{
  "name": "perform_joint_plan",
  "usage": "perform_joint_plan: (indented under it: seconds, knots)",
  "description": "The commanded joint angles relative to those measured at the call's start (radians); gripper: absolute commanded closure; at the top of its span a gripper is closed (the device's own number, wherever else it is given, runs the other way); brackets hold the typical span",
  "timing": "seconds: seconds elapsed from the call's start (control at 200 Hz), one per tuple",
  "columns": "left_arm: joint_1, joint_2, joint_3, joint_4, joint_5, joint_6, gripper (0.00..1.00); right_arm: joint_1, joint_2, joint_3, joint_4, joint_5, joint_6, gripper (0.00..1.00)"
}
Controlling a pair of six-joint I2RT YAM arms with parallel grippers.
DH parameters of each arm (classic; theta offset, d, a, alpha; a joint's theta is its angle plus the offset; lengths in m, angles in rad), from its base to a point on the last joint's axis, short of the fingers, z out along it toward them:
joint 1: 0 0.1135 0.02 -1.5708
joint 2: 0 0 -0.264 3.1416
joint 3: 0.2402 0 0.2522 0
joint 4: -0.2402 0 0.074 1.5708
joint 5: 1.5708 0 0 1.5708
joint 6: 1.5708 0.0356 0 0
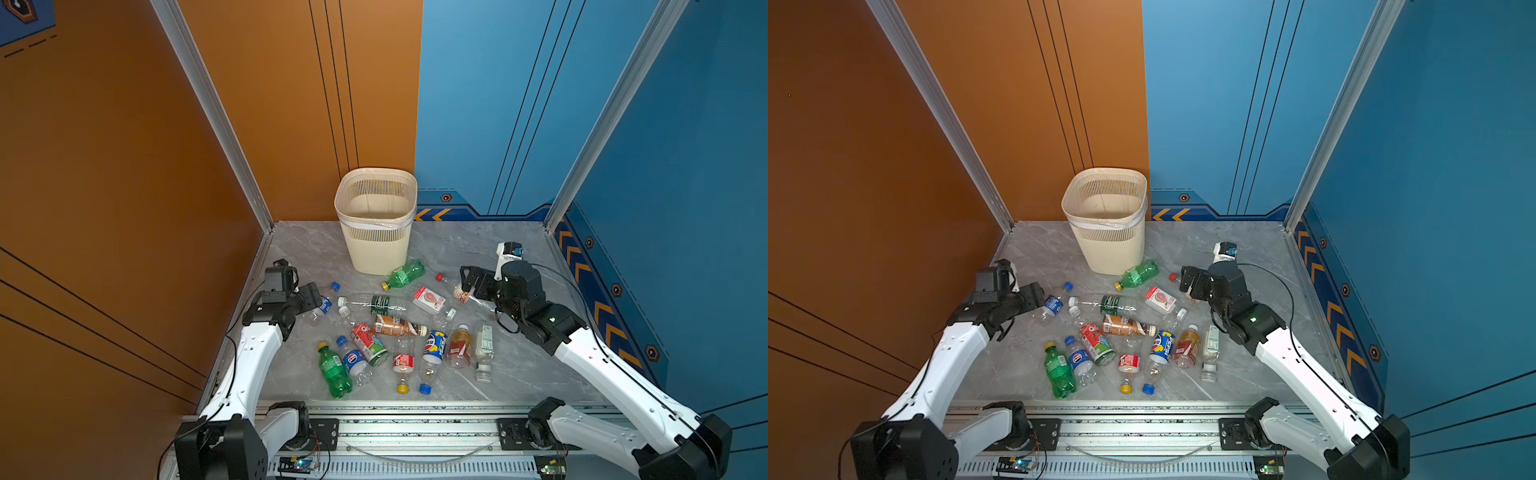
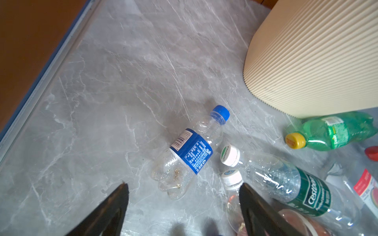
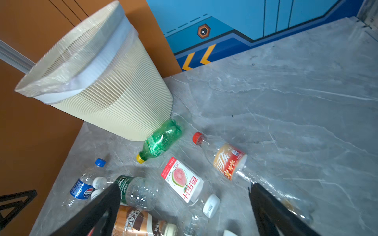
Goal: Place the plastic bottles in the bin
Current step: 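Withdraw the right gripper while the left gripper reaches for the blue-labelled bottle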
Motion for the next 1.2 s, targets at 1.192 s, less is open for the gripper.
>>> perform_joint_plan:
  seconds: [1.192]
  knots:
    - [-0.13,0.607,0.319,-0.206,-0.223,0.003,0.25,-0.199,-0.268,-0.174,-0.031,0.009,0.115,0.0]
